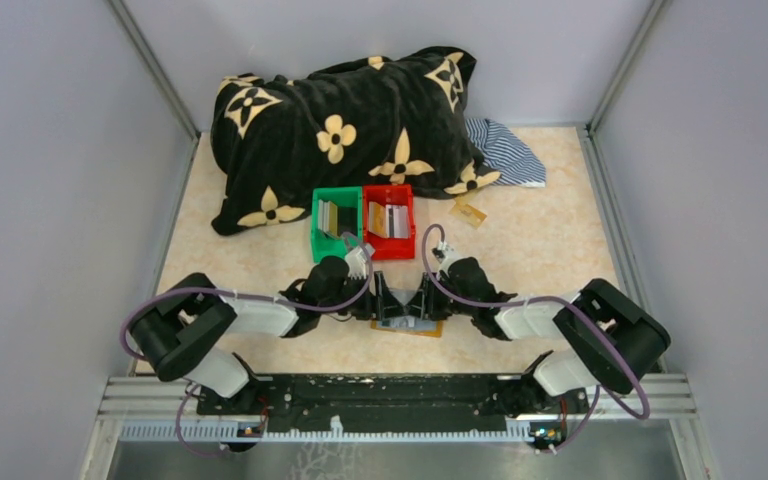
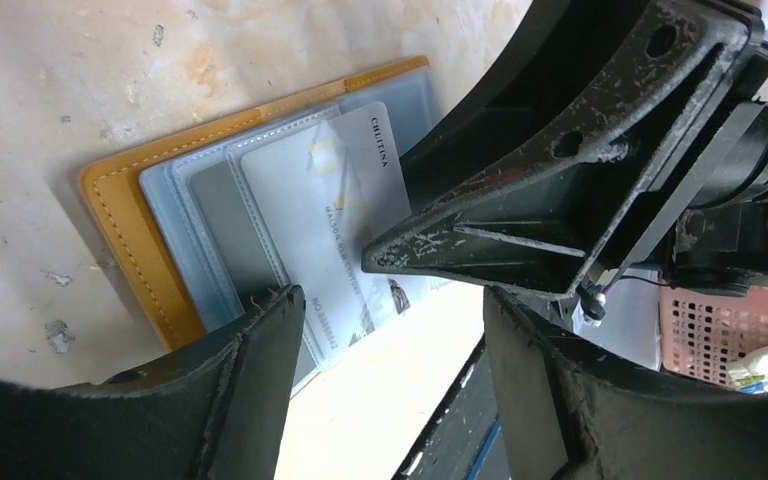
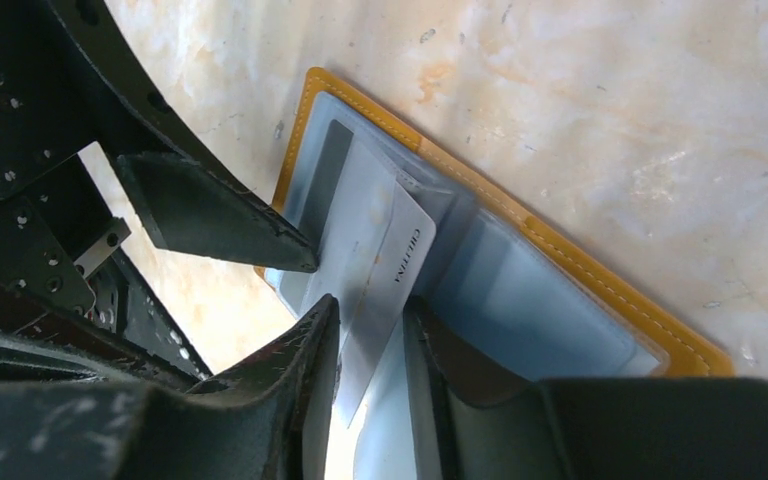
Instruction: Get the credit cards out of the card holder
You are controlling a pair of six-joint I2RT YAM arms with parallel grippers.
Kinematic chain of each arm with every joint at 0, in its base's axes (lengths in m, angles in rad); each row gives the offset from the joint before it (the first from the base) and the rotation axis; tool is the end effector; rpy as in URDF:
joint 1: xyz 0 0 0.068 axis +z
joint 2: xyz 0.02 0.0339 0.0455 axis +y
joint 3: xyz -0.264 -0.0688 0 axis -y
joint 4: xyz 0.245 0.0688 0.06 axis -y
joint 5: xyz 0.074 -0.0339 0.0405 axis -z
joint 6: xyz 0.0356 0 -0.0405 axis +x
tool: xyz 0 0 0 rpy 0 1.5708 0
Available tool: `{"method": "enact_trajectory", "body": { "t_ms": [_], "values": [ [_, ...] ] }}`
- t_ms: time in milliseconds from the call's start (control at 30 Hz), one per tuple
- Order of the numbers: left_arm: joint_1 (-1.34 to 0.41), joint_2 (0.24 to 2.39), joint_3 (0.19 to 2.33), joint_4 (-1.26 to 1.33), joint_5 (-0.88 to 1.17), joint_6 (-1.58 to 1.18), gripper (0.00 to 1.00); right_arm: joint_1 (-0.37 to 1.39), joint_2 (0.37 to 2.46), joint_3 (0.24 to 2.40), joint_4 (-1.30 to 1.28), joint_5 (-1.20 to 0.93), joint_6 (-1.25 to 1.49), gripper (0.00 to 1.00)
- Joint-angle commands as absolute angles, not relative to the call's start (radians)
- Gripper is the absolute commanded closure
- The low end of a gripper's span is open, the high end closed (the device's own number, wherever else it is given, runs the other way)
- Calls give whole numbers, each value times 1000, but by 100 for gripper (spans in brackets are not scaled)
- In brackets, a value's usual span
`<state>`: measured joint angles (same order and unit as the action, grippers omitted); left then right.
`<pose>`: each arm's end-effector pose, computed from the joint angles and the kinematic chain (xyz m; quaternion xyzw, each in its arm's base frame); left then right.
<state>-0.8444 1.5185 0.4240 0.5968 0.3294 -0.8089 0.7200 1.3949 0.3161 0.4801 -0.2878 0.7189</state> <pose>0.1684 -0.2069 0.1355 0.0988 0.8462 -0.4664 0.2379 0.1676 0.1604 0.1249 -0.0675 0.8750 0.4000 0.2642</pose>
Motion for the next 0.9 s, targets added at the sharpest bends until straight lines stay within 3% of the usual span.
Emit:
{"method": "enact_trajectory", "body": {
  "t_ms": [0, 133, 233, 367, 867],
  "values": [
    [-844, 1542, 402, 586, 339, -806, 27, 732, 1391, 327, 470, -271, 720, 72],
    [-844, 1561, 411, 588, 343, -803, 27, 732, 1331, 332, 397, -244, 706, 77],
    [-844, 1584, 417, 604, 352, -805, 27, 732, 1283, 342, 332, -219, 690, 91],
    [-844, 1602, 422, 616, 360, -809, 28, 732, 1228, 349, 277, -200, 675, 100],
    [-841, 1617, 420, 633, 363, -807, 27, 659, 1069, 328, 106, -164, 638, 100]
  ]
}}
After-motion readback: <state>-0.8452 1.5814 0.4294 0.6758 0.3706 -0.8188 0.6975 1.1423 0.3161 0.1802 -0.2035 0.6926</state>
